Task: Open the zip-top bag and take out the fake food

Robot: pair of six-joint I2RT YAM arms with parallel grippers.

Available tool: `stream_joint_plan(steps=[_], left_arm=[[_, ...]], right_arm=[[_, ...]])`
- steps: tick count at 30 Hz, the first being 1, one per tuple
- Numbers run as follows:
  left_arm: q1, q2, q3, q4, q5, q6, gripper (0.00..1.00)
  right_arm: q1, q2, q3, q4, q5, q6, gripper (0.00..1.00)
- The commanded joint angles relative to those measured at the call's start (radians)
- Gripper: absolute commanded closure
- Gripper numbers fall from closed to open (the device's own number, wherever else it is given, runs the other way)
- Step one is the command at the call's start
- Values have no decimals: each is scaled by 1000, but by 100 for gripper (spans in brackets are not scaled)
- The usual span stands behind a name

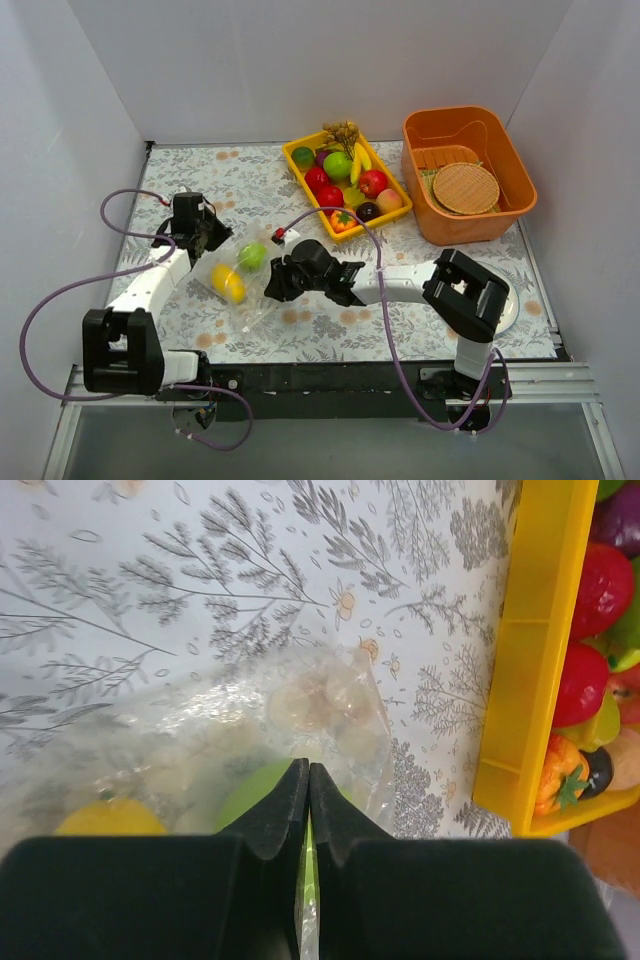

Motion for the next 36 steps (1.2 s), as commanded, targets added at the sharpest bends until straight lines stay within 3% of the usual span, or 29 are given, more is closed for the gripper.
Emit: stream_joint_plan(steps=[1,7,12,16,24,31,36], left_arm=[[6,-143,-7,-154,-235,-50,99],[30,-245,-77,-218,-269,-109,98],[35,-219,-162,-194,-218,-172,99],[35,-193,-199,-140,-181,-198,100],[35,-205,-275,-108,-161,-245,100],[35,-219,-337,-63,-118,-262,100],[36,-216,-372,-30,-88,-276,100]], right_arm=[[8,1,-1,123,-35,31,72],[11,62,0,237,-58,74,72],[19,114,13,295,-62,92,71],[22,130,18,321,-45,83,57],[38,196,105,300,-68,61,48],[68,216,150,200,-9,-17,26],[77,230,177,174,-67,-69,20]])
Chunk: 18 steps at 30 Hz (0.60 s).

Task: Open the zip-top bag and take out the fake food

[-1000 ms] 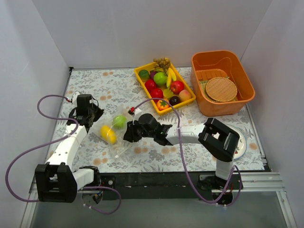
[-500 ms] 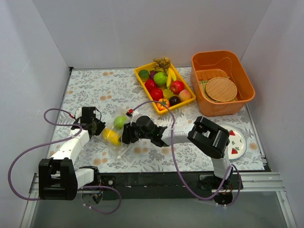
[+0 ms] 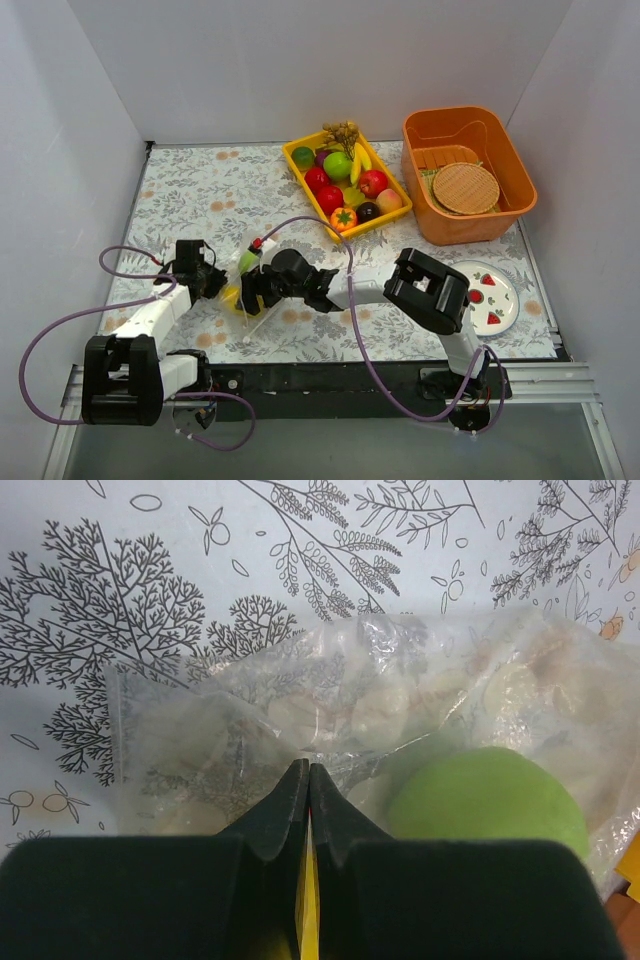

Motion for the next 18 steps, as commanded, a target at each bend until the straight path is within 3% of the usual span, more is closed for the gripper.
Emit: stream_joint_plan(steps=[1,9,14,17,18], left_arm=[[4,-26,-31,51,41,-25,100],[4,-20,-53,77,52,-37,100],[4,-6,-56,88,44,-45,100],[4,4,-51,85,21,-45,100],[4,6,-50,88,13,-46,100]], right_arm=[[14,19,68,-20,-31,-77,20],[48,63,140,-186,8,-154,17],[51,60,137,-241,50,-154,23],[51,10,102,-226,83,-148,36],[51,-7,88,-226,93,-148,50]])
